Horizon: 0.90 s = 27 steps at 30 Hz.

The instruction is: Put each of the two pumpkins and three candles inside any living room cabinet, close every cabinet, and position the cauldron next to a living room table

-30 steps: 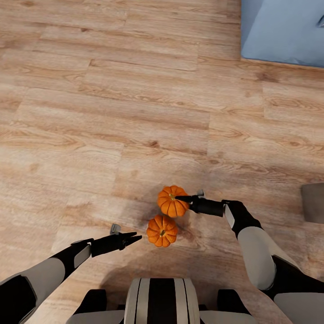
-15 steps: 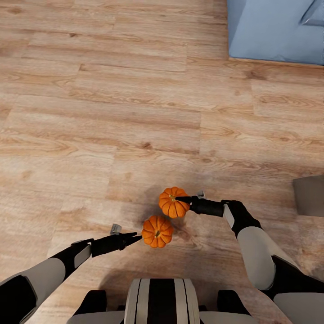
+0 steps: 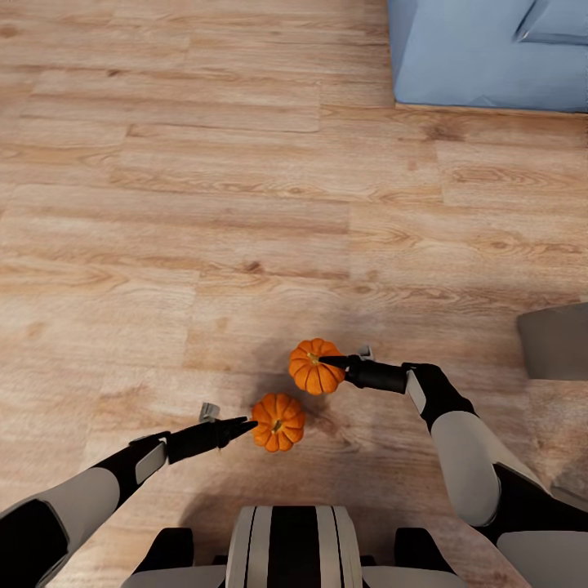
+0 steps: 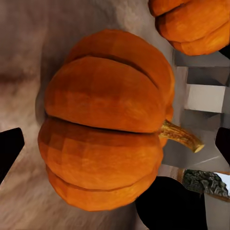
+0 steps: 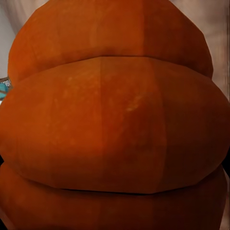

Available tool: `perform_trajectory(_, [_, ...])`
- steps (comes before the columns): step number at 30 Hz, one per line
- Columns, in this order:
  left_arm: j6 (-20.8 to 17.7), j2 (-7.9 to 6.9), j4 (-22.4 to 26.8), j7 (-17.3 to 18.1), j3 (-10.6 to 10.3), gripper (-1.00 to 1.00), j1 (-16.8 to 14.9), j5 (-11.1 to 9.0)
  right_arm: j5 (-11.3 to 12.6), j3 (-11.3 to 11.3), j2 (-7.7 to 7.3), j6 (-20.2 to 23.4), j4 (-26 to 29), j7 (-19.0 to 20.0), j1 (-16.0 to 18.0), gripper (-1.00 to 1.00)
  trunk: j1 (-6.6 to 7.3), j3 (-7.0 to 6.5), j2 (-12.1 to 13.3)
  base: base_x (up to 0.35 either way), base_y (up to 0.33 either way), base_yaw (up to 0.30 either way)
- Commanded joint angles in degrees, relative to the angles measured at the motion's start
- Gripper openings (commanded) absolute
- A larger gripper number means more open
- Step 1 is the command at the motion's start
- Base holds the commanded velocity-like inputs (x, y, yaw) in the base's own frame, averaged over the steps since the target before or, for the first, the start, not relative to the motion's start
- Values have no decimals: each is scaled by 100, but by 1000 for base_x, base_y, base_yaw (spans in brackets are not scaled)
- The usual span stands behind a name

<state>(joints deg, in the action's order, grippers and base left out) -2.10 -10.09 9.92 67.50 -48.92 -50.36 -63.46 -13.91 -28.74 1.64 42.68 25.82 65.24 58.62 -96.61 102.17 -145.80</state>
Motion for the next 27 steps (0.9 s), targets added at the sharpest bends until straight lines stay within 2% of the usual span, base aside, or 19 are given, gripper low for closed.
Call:
perform_trajectory(1, [0,-1,-3,-18,62,100,0,3,3,0,-2,3,1,0,0,-100,0,-1,0,0,0,-46])
perform_trajectory(6, [-1,-2,-7,-98,184,100,0,8,8,0,-6,3,2,-2,0,-100,0,-3,0,0,0,-14])
perform_trajectory(13, [-9,1,-9,-174,188,100,0,9,11,-5,-6,3,2,-11,0,-100,0,-3,0,0,0,-1])
perform_trajectory(17, [-28,13,1,-404,174,100,0,-3,11,-8,-7,5,2,-8,0,-100,0,-3,0,0,0,0])
perform_trajectory(21, [-47,17,23,-448,172,100,1,-8,11,-9,-6,11,2,-4,0,-100,0,-3,0,0,0,0])
perform_trajectory(24, [-61,120,-13,-470,177,100,2,-3,15,-9,-6,12,2,4,0,-100,0,-3,0,0,0,0])
perform_trajectory(27, [-229,182,-4,-596,175,100,3,3,18,-9,-6,17,2,6,0,-100,0,-3,0,0,0,0])
